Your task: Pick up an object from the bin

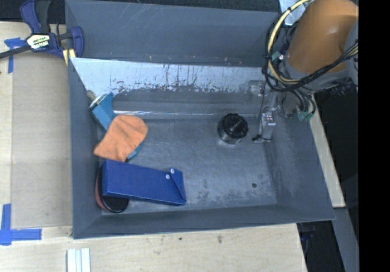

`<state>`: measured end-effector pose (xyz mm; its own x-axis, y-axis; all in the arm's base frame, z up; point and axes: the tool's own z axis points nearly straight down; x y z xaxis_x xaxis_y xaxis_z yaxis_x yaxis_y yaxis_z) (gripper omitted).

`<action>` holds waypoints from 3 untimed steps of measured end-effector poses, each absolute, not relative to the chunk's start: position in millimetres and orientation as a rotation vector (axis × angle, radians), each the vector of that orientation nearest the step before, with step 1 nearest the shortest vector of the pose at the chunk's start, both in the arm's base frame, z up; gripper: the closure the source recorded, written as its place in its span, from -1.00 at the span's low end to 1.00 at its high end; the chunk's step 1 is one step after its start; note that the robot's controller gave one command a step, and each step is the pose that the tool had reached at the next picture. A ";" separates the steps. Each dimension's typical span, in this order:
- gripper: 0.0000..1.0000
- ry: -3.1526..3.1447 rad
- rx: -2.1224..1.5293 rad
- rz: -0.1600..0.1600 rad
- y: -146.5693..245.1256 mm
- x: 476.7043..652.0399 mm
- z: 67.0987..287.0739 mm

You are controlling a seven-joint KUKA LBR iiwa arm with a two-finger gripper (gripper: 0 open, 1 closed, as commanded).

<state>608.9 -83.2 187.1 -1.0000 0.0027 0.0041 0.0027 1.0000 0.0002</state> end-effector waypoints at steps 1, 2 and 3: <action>-1.00 -3.145 -0.002 0.001 -82.9 610.2 192.4; -1.00 -3.149 0.066 0.003 -69.0 599.9 164.1; -1.00 -3.142 -0.045 0.000 -44.7 586.3 141.5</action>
Offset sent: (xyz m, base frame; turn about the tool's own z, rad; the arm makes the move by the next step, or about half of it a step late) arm -0.0218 0.0312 -0.0548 -0.0926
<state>586.3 -44.7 141.5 -0.9996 0.0284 -0.0011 0.0284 0.9996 0.0002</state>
